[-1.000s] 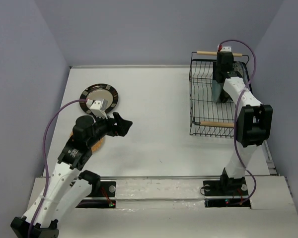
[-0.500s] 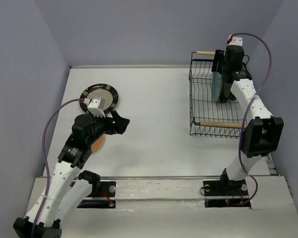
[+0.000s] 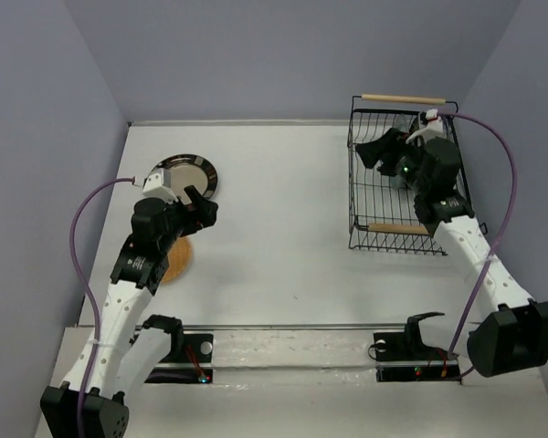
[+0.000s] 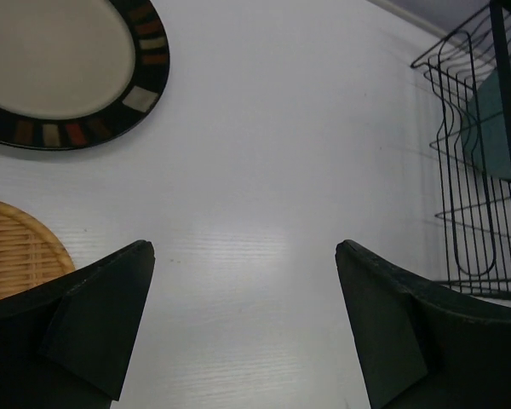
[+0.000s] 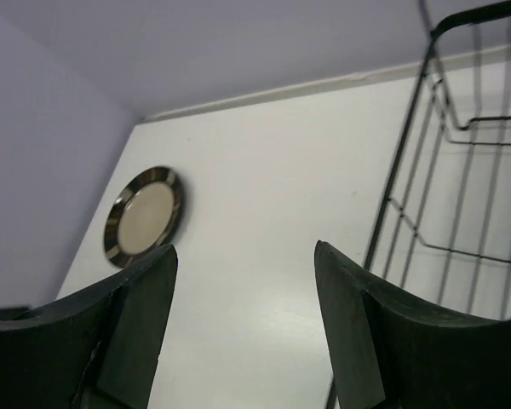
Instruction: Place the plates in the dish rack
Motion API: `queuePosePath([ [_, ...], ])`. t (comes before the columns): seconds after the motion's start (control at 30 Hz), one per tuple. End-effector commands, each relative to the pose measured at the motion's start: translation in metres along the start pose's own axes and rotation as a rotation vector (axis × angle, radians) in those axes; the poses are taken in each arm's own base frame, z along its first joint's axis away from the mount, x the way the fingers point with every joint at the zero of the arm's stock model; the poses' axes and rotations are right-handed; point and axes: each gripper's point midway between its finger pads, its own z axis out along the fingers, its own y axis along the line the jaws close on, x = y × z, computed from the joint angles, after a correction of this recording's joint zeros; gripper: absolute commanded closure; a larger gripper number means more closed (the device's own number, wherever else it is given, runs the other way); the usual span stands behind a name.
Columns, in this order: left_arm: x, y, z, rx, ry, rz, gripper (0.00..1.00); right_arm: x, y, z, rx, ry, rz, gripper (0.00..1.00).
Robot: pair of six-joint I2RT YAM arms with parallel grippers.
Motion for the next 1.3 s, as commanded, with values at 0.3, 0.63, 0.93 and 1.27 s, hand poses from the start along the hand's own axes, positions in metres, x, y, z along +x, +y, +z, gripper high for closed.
queuePosePath([
  [0.3,-0.099,0.048,0.060,-0.224,-0.258,-0.311,0.01,0.055,0.138,-0.058,-0.513,0.070,0.025,0.30],
  [0.63,-0.086,0.179,0.095,-0.415,-0.223,-0.482,0.01,0.074,0.146,-0.099,-0.590,0.089,0.019,0.30],
  [0.93,-0.059,0.237,0.136,-0.446,-0.101,-0.537,0.01,0.084,0.147,-0.101,-0.606,0.126,0.014,0.31],
  [1.27,-0.038,0.253,0.186,-0.339,-0.016,-0.592,0.10,0.091,0.144,-0.086,-0.585,0.151,0.018,0.32],
])
